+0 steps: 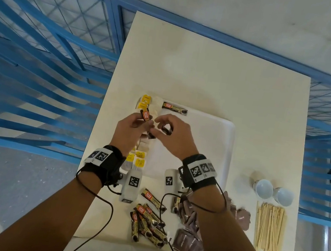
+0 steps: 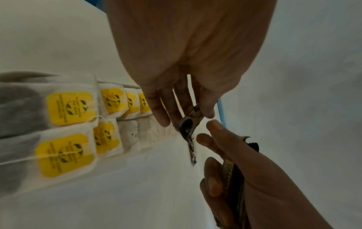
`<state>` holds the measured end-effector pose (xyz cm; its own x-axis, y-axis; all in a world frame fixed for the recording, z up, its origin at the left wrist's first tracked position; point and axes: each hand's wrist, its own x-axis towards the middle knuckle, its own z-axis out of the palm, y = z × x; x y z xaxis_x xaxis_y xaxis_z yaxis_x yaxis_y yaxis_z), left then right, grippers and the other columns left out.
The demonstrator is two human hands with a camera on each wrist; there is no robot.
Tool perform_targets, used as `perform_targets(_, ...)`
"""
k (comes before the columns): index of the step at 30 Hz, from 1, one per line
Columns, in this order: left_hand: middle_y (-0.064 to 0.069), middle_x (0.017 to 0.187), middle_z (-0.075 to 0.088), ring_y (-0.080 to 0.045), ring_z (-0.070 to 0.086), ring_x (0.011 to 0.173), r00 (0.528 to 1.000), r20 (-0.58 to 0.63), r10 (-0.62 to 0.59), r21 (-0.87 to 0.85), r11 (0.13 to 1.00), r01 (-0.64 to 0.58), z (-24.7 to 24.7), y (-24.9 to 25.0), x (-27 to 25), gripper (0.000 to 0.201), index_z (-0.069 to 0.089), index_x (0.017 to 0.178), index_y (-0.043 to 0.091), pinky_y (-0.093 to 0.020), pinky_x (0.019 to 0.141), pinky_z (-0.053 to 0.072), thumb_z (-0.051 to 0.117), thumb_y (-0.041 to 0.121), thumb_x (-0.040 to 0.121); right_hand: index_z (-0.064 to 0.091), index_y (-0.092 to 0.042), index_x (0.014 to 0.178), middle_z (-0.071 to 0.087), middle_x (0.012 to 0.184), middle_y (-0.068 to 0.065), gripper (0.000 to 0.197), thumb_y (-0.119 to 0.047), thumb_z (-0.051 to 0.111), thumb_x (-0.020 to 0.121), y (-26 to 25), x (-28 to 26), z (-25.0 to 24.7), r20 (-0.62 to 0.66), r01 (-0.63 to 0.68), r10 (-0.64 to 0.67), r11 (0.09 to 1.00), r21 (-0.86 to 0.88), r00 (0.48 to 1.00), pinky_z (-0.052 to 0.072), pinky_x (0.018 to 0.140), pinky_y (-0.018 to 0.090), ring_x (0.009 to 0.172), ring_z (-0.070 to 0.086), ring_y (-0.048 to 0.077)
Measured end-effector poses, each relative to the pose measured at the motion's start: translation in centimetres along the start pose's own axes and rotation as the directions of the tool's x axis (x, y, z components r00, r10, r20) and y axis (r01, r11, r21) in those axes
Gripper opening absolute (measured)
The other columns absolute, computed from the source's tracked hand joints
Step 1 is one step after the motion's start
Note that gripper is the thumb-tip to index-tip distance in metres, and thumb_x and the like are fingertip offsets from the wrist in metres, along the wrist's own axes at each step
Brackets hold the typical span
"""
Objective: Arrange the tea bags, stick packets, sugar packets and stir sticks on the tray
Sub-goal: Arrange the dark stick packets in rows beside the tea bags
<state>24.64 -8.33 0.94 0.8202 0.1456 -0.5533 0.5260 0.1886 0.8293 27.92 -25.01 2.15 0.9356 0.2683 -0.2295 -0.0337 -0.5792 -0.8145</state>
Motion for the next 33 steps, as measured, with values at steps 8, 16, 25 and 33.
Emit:
perform_targets(8, -0.013, 0.101, 0.078, -0.025, 0.076, 0.094, 0.996, 0.016, -0.087, -0.118, 0.989, 0.088, 0.7, 0.8, -1.3, 0.027, 0.072, 0.110, 0.005, -0.040, 0.078, 0.063, 0.068, 0.029, 0.097, 0.068, -0.025, 0.117, 0.059, 0.106, -0.008, 0.028, -0.030, 0.069, 0.090, 0.3, -2.1, 0.6, -0.084, 0.098, -0.122, 0.965, -0.244, 0.989, 0.056, 0.072, 0.036, 0.085, 0.063, 0.016)
perform_targets(16, -0.013, 0.087, 0.075, -0.023, 0.068, 0.075, 0.997, -0.061, -0.042, -0.097, 0.995, 0.036, 0.9, 0.2, -1.5, 0.025, 0.073, 0.104, 0.000, -0.035, 0.068, 0.058, 0.075, 0.022, 0.092, 0.064, -0.025, 0.124, 0.051, 0.119, -0.007, 0.036, -0.036, 0.071, 0.090, 0.3, -2.6, -0.6, -0.078, 0.108, -0.144, 0.930, -0.352, 0.986, 0.057, 0.067, 0.034, 0.078, 0.066, 0.016)
perform_targets(25, -0.013, 0.090, 0.074, -0.022, 0.070, 0.075, 0.995, -0.061, -0.084, -0.070, 0.994, 0.079, 0.9, 0.6, -0.8, 0.029, 0.071, 0.108, 0.003, -0.037, 0.068, 0.059, 0.067, 0.030, 0.099, 0.067, -0.023, 0.108, 0.055, 0.110, -0.008, 0.020, -0.032, 0.070, 0.090, 1.0, -0.3, -1.4, -0.068, 0.129, -0.168, 0.911, -0.392, 0.983, 0.057, 0.064, 0.036, 0.077, 0.064, 0.017)
perform_targets(33, -0.004, 0.082, 0.075, -0.021, 0.066, 0.069, 0.987, -0.080, -0.136, 0.039, 0.989, 0.139, -0.8, 0.3, -0.4, 0.021, 0.070, 0.106, 0.003, -0.031, 0.060, 0.048, 0.062, 0.020, 0.100, 0.066, -0.019, 0.112, 0.055, 0.117, -0.003, 0.022, -0.026, 0.069, 0.091, 5.3, 3.0, -1.3, -0.102, -0.075, 0.029, 0.872, -0.484, 0.994, 0.056, 0.071, 0.035, 0.080, 0.065, 0.023)
